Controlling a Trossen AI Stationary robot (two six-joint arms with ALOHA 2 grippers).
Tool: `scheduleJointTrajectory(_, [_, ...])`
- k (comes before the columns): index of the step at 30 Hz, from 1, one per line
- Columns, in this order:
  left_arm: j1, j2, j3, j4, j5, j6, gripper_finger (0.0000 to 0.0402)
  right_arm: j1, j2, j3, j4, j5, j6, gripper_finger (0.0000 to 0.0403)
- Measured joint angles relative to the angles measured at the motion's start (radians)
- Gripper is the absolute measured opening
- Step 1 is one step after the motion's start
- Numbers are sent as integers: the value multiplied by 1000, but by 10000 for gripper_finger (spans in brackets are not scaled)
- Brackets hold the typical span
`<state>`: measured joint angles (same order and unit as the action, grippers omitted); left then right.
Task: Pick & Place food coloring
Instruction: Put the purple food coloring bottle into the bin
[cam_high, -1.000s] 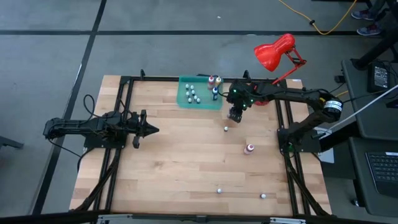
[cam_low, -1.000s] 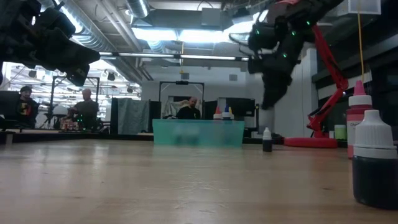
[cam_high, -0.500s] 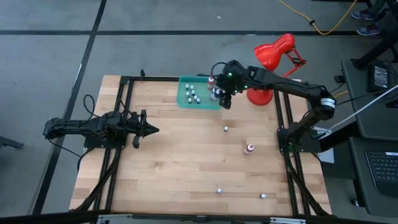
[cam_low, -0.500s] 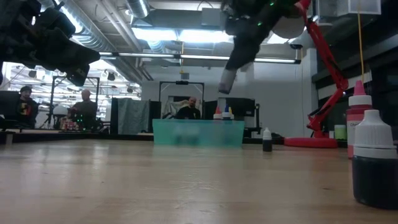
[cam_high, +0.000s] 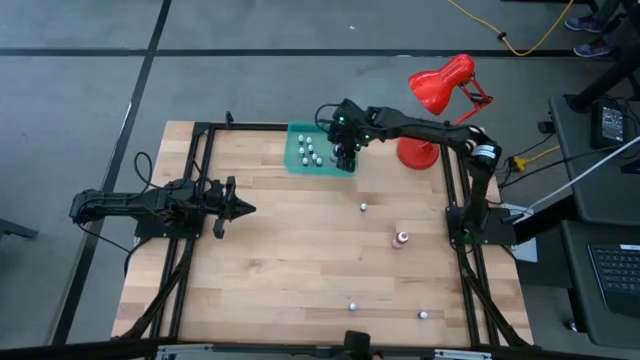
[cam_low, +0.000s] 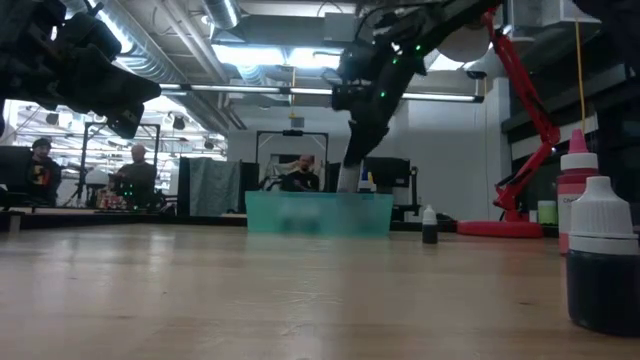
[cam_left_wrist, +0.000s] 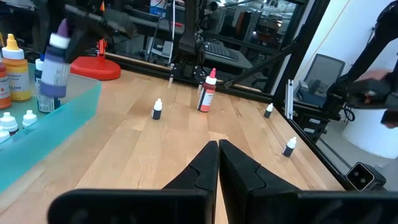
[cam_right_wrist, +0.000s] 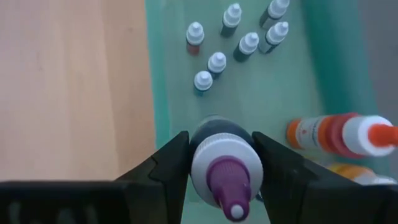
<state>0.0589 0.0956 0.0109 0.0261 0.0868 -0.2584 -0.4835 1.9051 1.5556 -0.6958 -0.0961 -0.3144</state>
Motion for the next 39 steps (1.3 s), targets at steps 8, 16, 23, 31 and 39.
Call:
scheduleJointTrajectory(8, [0, 0, 0, 0, 0, 0, 9, -32, 74, 1, 52, 19, -32, 160])
scheduleJointTrajectory(16, [0, 0, 0, 0, 0, 0, 7, -73, 90, 1, 63, 102, -34, 161])
scheduleJointTrajectory(23, [0, 0, 0, 0, 0, 0, 9, -84, 90, 1, 61, 94, -32, 162])
scheduleJointTrajectory(31, [0, 0, 0, 0, 0, 0, 7, -75, 97, 1, 79, 95, -61, 162])
scheduleJointTrajectory(39, [0, 0, 0, 0, 0, 0, 10, -89, 143, 4, 79, 94, -57, 164])
